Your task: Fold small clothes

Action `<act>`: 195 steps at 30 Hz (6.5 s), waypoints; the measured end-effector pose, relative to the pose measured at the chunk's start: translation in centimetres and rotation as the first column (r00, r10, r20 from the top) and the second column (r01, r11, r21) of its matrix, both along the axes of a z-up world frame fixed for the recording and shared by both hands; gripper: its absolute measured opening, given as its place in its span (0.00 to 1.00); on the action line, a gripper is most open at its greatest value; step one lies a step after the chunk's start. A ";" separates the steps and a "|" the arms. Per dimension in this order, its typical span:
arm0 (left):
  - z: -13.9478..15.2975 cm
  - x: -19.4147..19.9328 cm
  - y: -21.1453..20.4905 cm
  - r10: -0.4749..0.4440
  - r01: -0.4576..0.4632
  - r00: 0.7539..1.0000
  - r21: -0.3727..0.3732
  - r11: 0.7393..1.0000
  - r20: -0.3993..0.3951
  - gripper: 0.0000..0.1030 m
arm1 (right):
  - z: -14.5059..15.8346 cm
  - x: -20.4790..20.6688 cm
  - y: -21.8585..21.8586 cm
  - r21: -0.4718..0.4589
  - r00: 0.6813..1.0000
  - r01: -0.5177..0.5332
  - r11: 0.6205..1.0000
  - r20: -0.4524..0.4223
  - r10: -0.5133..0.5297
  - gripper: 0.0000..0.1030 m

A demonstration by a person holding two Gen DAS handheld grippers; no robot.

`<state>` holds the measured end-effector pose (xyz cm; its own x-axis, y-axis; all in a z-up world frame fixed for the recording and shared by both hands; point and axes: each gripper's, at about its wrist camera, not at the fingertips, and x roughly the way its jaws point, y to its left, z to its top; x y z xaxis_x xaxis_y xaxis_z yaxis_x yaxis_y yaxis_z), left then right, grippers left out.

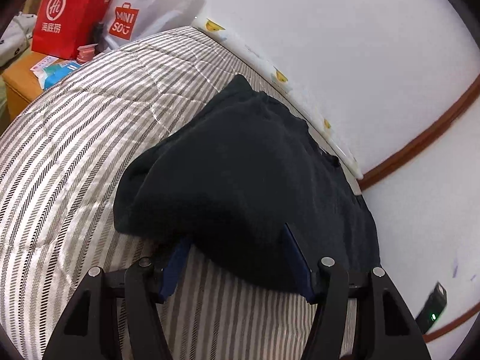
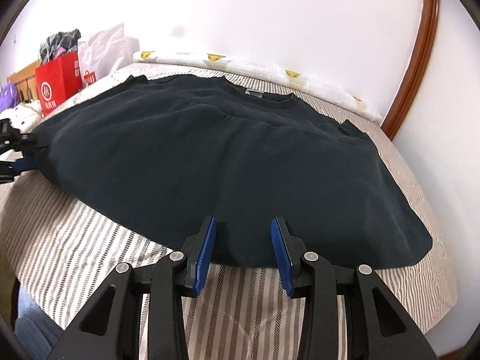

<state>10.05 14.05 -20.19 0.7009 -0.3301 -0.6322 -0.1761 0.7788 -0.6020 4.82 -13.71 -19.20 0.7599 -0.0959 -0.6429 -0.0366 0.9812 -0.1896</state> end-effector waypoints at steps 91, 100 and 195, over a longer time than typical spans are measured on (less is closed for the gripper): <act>3.9 0.8 -22.6 -0.562 0.516 0.825 0.486 0.705 -0.061 0.66 | 7.8 3.8 -15.8 0.397 0.973 0.089 0.914 0.163 -0.165 0.13; 3.9 1.0 -26.5 -0.578 0.526 0.814 0.499 0.689 -0.060 0.65 | 4.7 1.8 -24.4 0.411 0.946 0.238 0.880 0.109 -0.306 0.12; 7.9 10.7 -8.1 -0.293 0.248 0.956 0.480 0.841 0.021 0.36 | 8.2 23.1 -9.7 0.339 0.985 -0.019 0.941 -0.154 0.075 0.42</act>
<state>20.78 5.93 -12.26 0.6886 -0.1964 -0.6981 0.1200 0.9802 -0.1574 27.89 -23.41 -10.97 0.6408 0.1797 -0.7464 -0.0869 0.9829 0.1621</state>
